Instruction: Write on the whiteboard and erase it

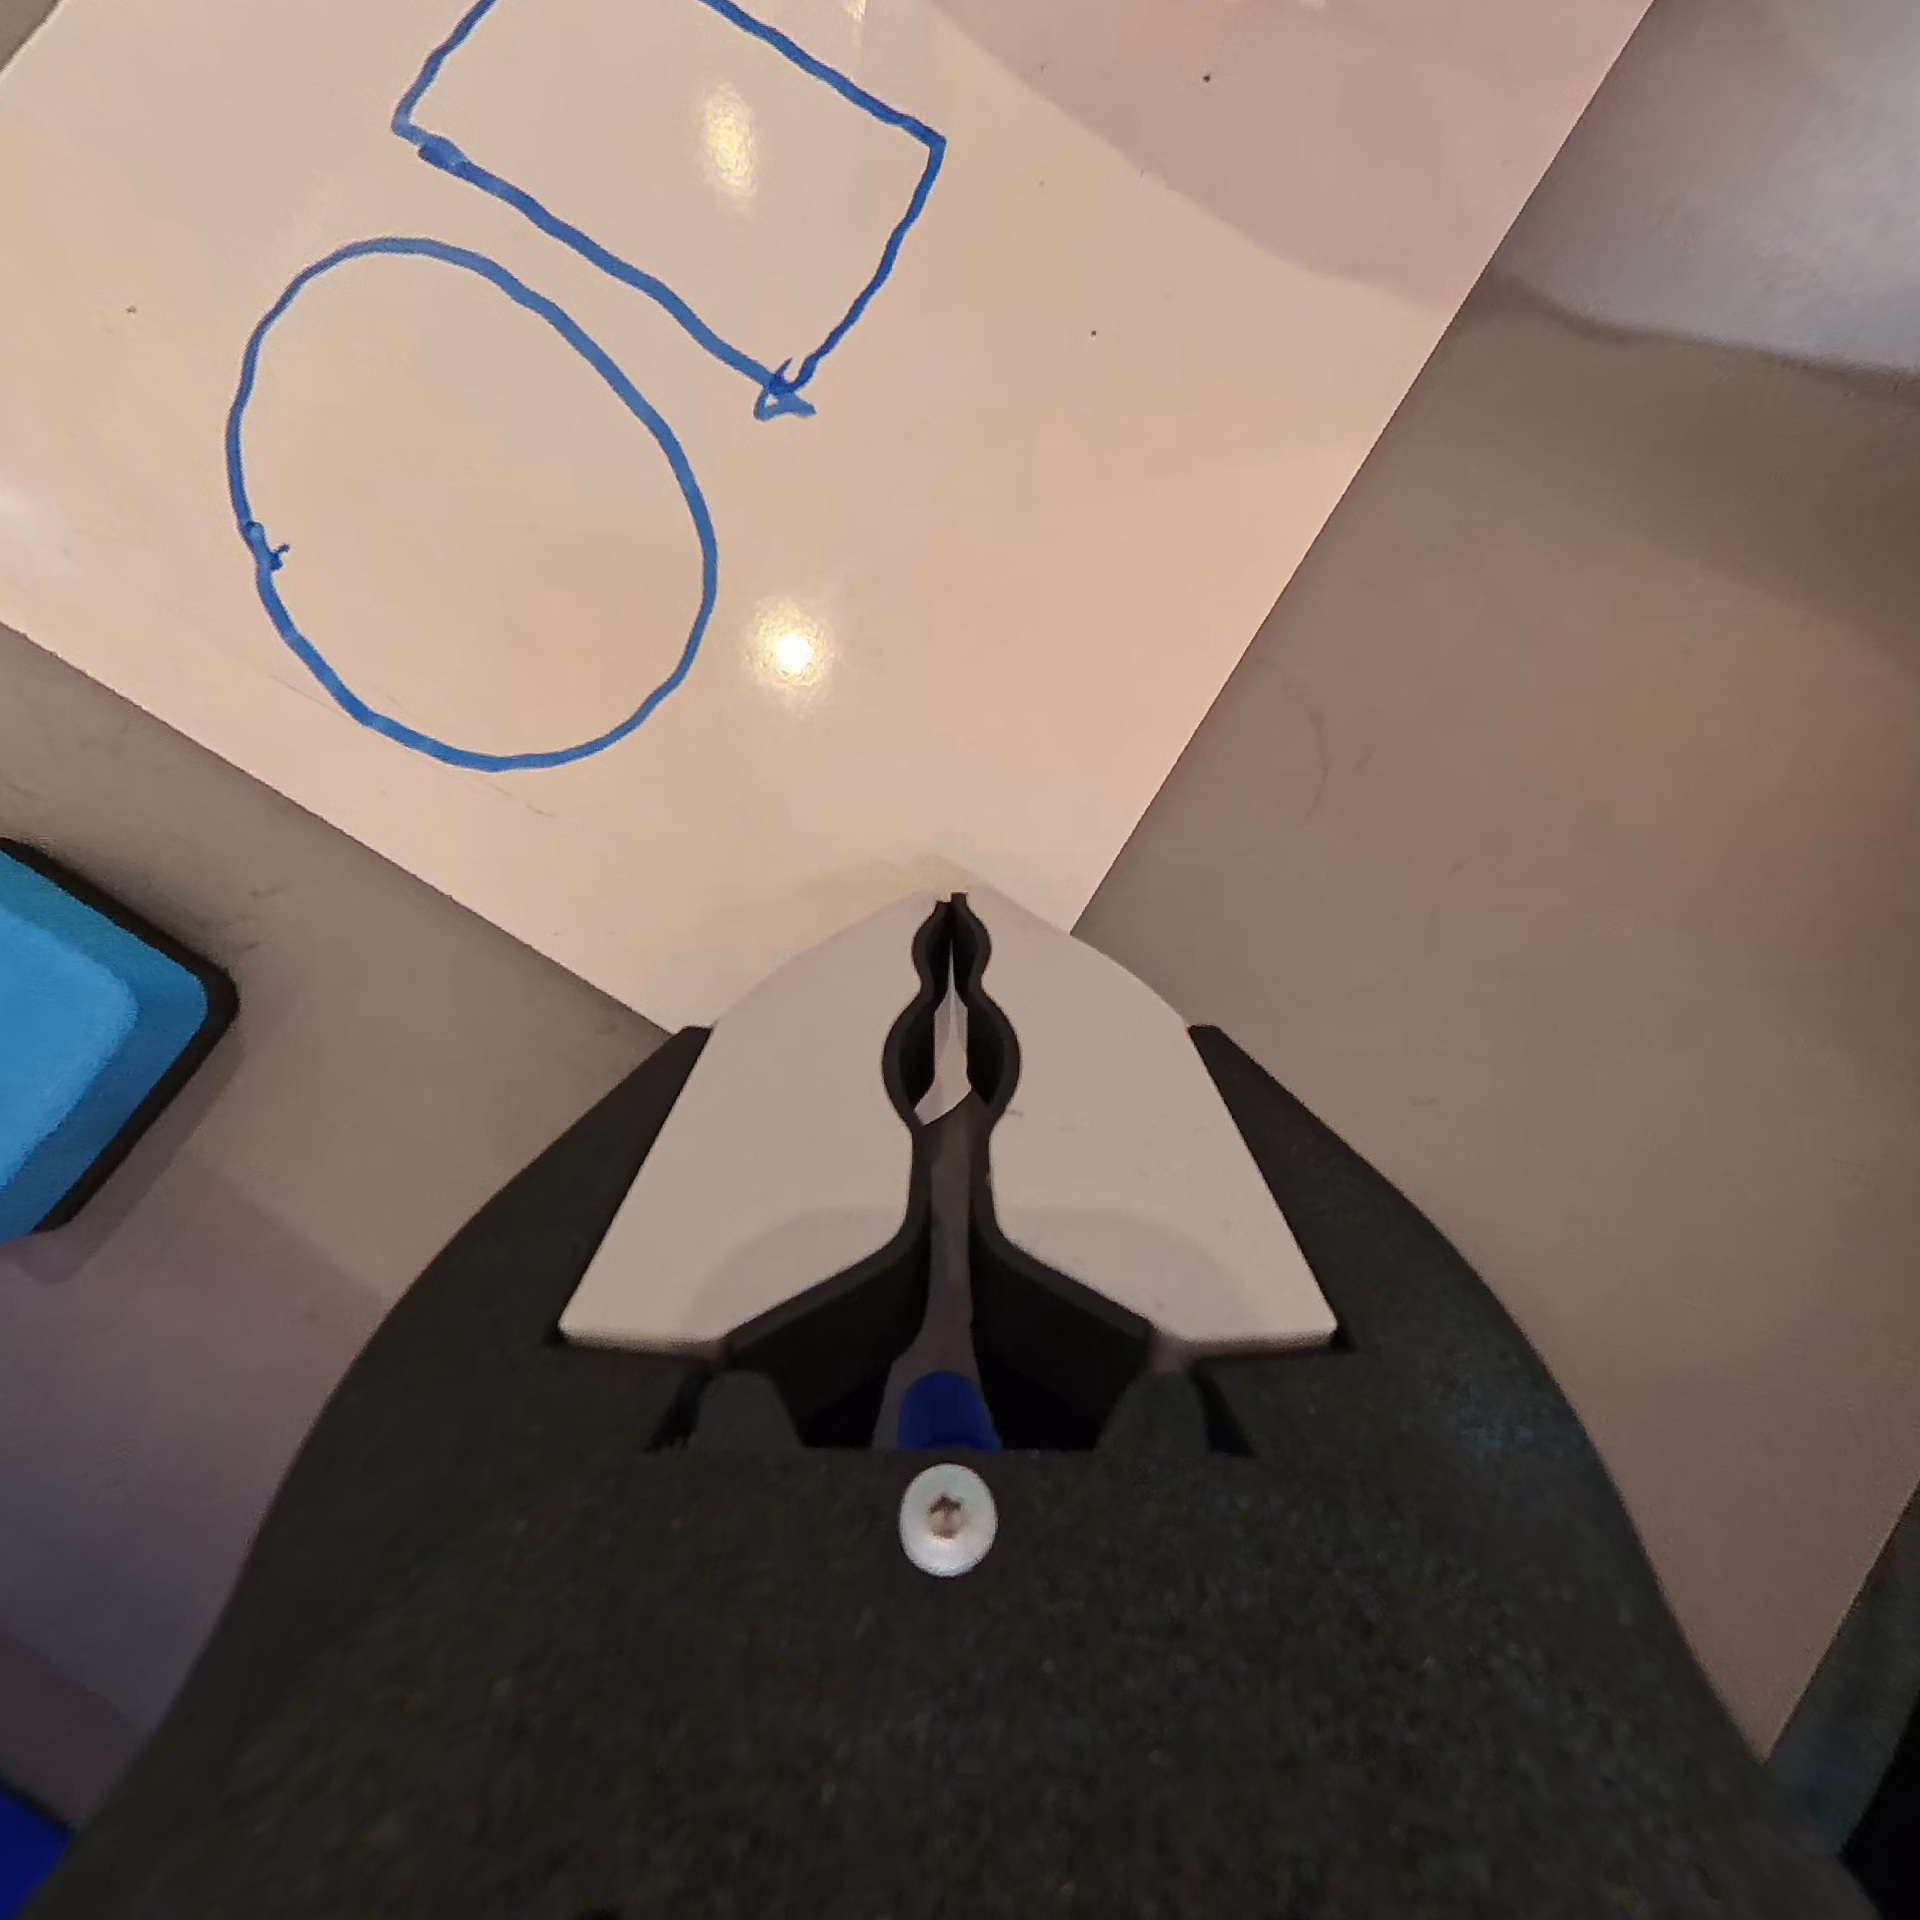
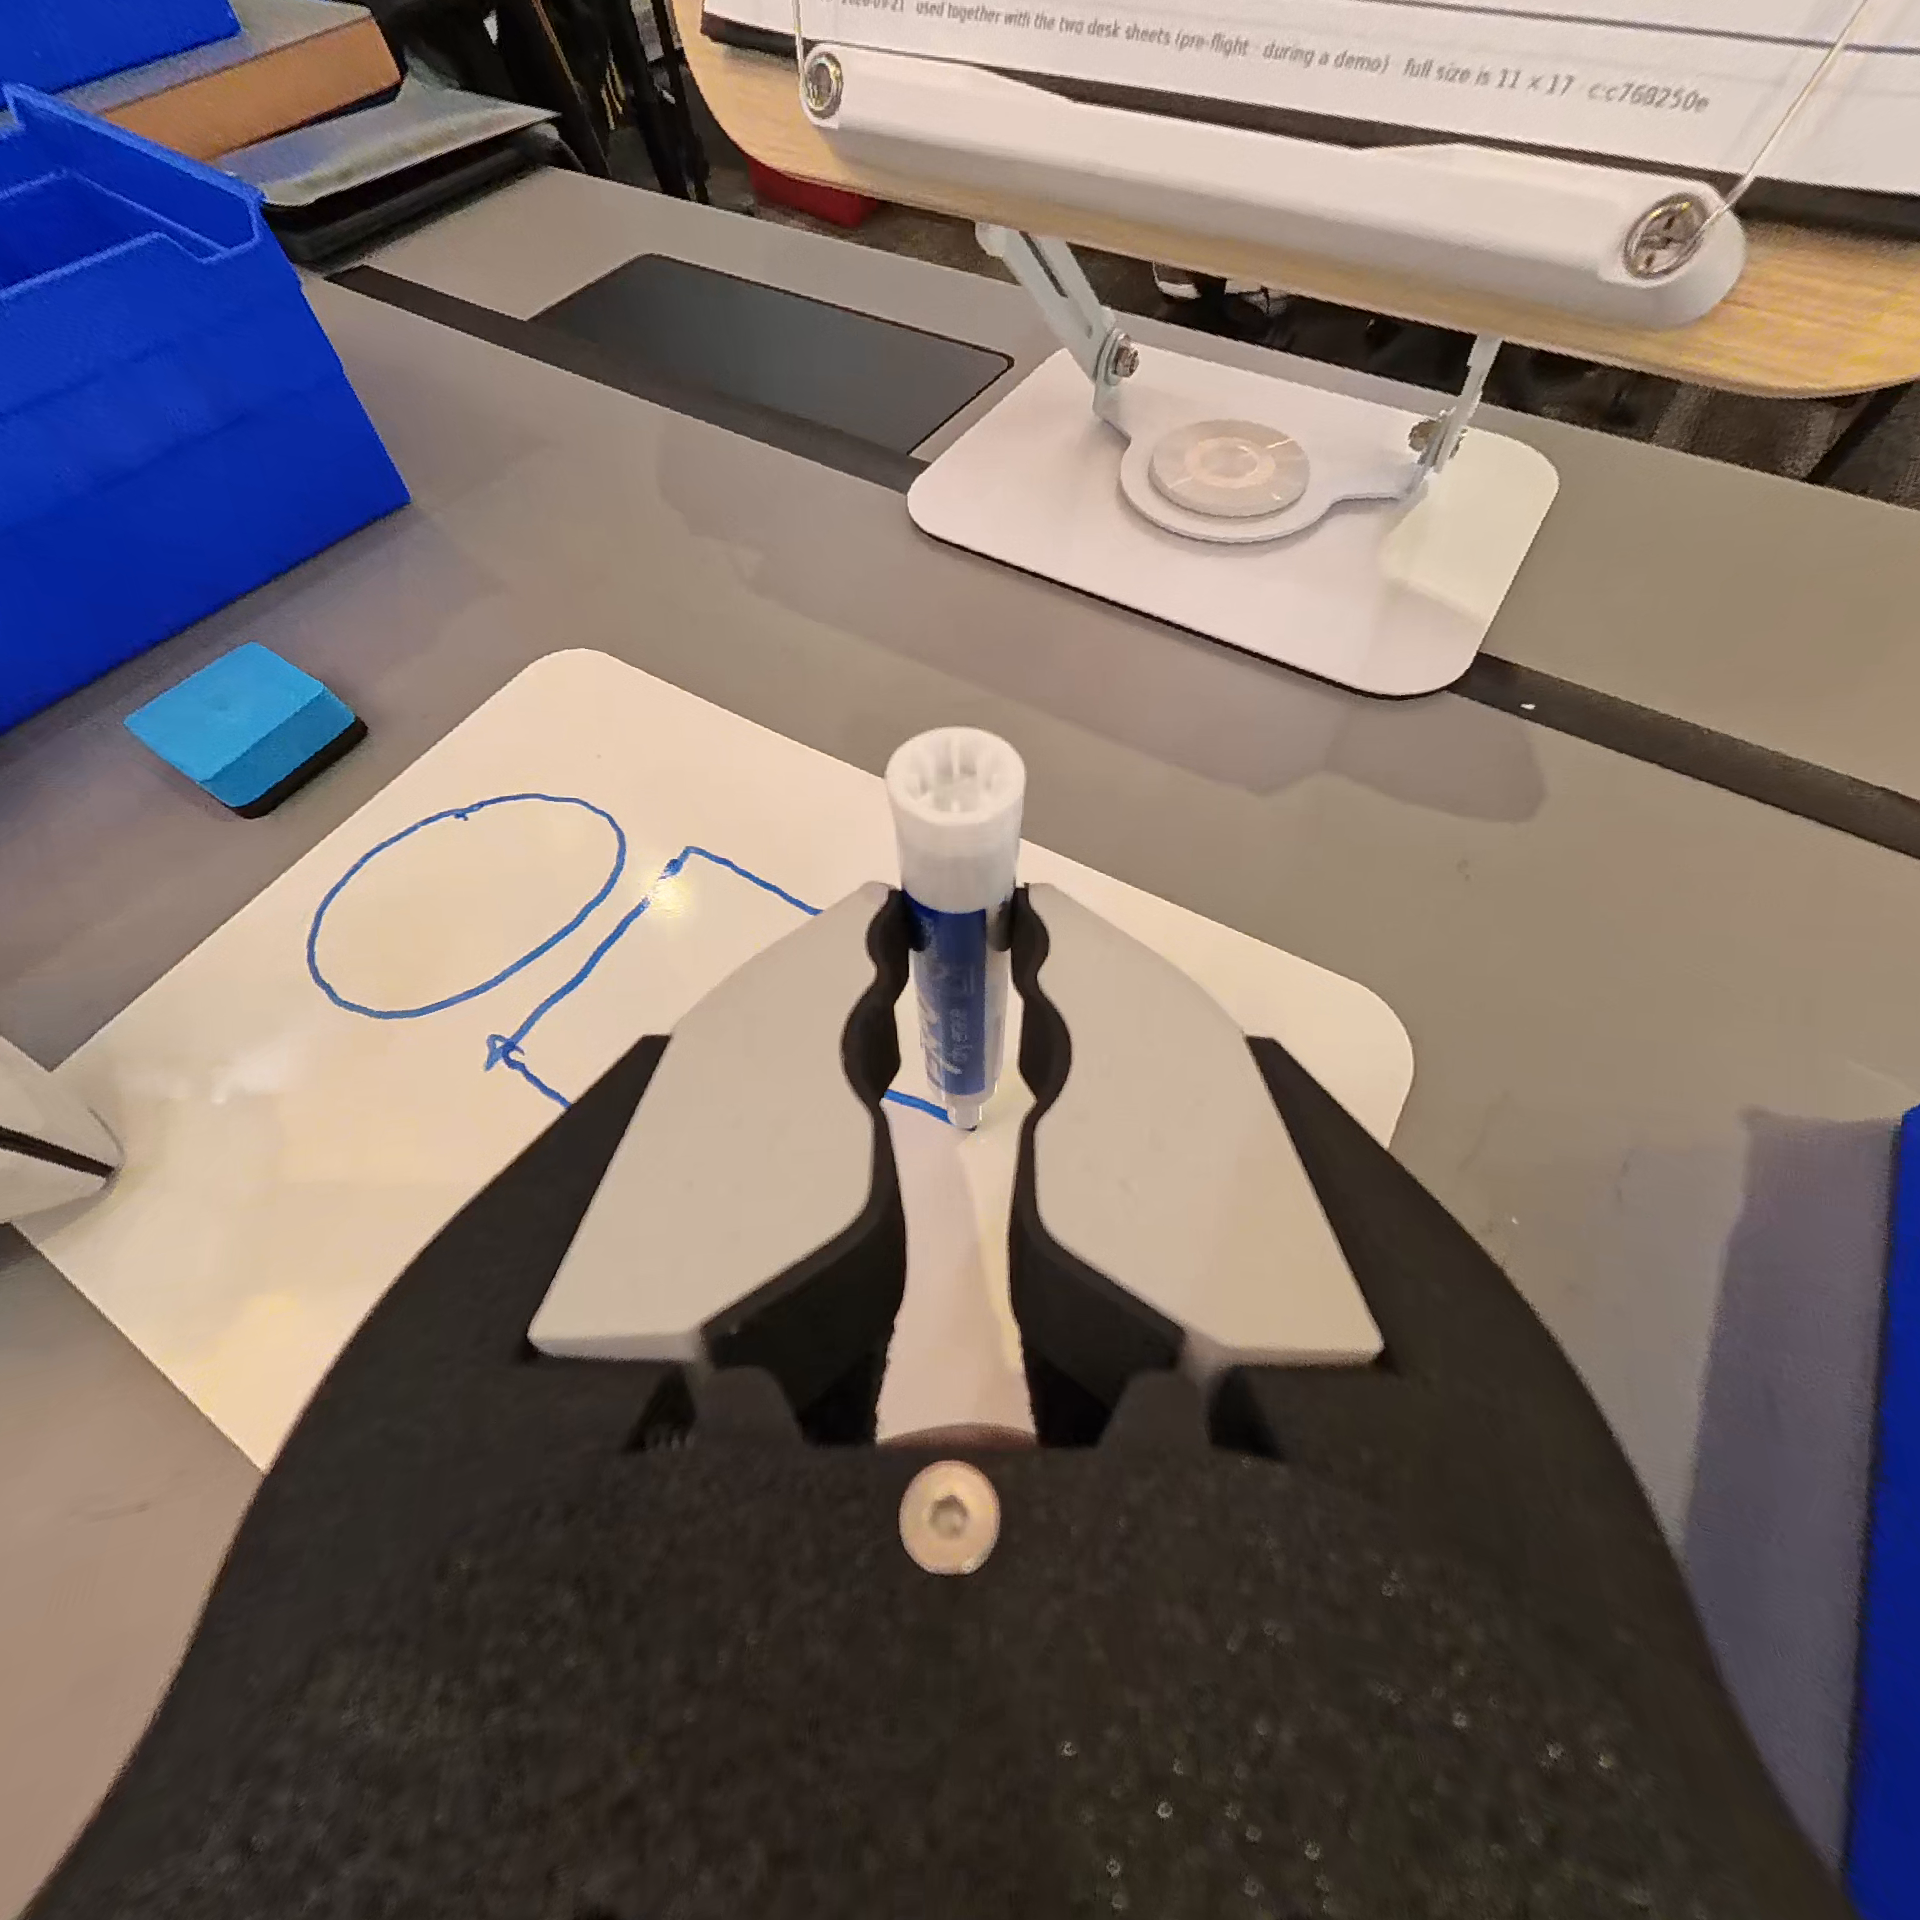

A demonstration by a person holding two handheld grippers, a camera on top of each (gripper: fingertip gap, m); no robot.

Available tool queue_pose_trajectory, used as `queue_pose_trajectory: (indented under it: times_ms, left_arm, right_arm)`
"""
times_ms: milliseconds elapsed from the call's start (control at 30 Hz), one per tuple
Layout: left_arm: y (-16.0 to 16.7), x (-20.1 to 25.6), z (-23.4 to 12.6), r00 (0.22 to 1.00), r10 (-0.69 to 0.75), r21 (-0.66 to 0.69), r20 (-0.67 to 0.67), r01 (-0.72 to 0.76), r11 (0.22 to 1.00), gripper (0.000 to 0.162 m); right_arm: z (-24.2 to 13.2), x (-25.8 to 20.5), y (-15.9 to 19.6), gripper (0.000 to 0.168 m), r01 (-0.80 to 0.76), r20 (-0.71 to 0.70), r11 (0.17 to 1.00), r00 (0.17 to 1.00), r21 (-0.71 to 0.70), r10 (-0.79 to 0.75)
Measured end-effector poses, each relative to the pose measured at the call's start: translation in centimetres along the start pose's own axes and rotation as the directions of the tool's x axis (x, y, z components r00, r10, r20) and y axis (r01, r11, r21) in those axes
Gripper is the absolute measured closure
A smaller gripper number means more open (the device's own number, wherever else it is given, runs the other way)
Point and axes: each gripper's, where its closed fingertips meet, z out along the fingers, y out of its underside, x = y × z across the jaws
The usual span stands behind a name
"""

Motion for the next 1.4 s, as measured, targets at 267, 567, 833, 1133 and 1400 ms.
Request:
queue_pose_trajectory:
  times_ms: [267, 567, 833, 1133, 1400]
  left_arm:
    - [0.0, 0.0, 0.0, 1.0, -0.008, 0.006, -0.009, 0.008, 1.0, 0.162]
    - [0.1, 0.0, -0.1, 1.0, -0.007, 0.006, -0.008, 0.007, 1.0, 0.162]
    - [0.1, 0.0, -0.1, 1.0, -0.001, 0.001, -0.002, 0.001, 1.0, 0.162]
    - [0.1, 0.0, -0.1, 1.0, 0.005, -0.003, 0.005, -0.005, 1.0, 0.162]
    - [0.1, 0.0, 0.0, 1.0, -0.004, 0.001, 0.001, 0.004, 1.0, 0.162]
  right_arm:
    - [-0.1, -0.9, 0.1, 0.15, 0.016, 0.006, 1.0, 1.0, -0.009, -0.016]
    - [-0.8, -3.3, 0.6, 0.15, 0.019, 0.041, 1.0, 0.999, -0.011, -0.018]
    - [-0.9, -3.3, 0.5, 0.15, 0.02, 0.047, 1.0, 0.999, -0.009, -0.02]
    - [-4.4, 2.8, -3.6, 0.15, -0.013, -0.041, 0.993, 0.999, 0.114, 0.017]
    - [-4.8, 4.0, -2.8, 0.15, -0.015, -0.046, 0.994, 0.999, 0.107, 0.02]
